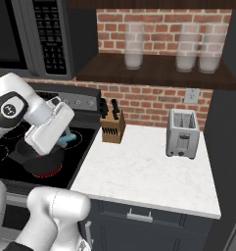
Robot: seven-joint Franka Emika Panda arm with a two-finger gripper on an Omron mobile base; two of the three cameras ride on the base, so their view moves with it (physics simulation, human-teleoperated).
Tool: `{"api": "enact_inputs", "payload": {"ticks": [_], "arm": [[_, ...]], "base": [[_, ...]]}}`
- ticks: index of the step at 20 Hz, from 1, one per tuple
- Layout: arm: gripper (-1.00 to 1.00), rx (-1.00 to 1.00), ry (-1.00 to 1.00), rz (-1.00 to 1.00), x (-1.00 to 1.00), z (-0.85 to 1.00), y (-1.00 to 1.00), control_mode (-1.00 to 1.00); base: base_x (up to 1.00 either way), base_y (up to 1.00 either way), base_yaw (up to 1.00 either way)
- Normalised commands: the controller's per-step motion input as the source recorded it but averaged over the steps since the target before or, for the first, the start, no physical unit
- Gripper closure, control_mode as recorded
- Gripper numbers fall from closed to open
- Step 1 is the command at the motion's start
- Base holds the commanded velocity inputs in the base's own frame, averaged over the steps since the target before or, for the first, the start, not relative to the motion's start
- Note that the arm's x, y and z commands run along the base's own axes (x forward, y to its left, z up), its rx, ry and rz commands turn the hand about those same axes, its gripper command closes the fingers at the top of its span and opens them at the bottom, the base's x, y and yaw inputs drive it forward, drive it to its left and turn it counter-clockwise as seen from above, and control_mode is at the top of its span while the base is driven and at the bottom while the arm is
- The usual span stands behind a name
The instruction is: Put the carrot and onion in the pot. Retrieve the spatula and lightly stir the vegetables in the pot.
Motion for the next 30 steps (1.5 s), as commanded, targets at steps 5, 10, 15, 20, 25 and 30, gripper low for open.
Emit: {"api": "enact_inputs", "payload": {"ticks": [5, 10, 15, 20, 25, 30], "arm": [[1.00, -0.10, 0.03, 0.01, 0.02, 0.00, 0.28, -1.00], [1.00, -0.21, 0.00, 0.00, 0.31, -0.15, 0.31, -1.00], [1.00, -0.12, 0.00, 0.00, 0.41, -0.05, 0.20, -1.00], [1.00, -0.01, 0.00, 0.00, 0.30, 0.00, 0.26, -1.00], [1.00, 0.00, 0.00, 0.00, 0.31, -0.02, 0.25, -1.00], [1.00, -0.06, 0.01, 0.00, 0.68, -0.35, 0.15, -1.00]], "base": [[0.00, 0.00, 0.00], [0.00, 0.00, 0.00], [0.00, 0.00, 0.00], [0.00, 0.00, 0.00], [0.00, 0.00, 0.00], [0.00, 0.00, 0.00]]}}
